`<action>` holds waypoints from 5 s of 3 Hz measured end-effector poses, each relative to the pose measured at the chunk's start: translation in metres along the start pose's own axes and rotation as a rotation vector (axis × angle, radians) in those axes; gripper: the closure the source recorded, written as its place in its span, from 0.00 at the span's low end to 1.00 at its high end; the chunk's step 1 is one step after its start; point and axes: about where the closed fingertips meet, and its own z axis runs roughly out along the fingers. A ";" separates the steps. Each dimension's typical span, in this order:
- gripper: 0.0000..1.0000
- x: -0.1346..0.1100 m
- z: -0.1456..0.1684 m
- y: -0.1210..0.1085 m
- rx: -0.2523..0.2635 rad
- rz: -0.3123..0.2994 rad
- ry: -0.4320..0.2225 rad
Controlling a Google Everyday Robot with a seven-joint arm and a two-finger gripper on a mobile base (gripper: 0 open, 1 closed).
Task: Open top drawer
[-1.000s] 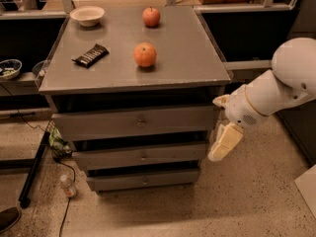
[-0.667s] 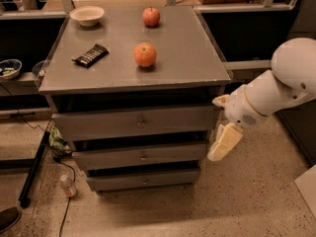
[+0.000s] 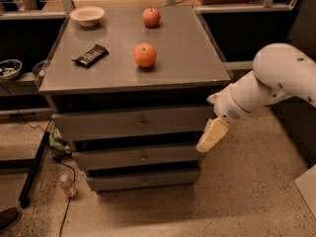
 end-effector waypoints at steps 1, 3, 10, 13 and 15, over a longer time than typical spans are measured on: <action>0.00 -0.010 0.026 -0.025 -0.008 0.039 -0.037; 0.00 -0.008 0.040 -0.026 -0.027 0.035 -0.043; 0.00 0.003 0.081 -0.024 -0.100 0.073 -0.090; 0.00 0.004 0.070 -0.012 -0.079 0.077 -0.126; 0.00 -0.006 0.067 -0.018 -0.048 0.054 -0.132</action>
Offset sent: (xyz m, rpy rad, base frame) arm 0.0458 0.0159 -0.0222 0.0711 0.0186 -0.0414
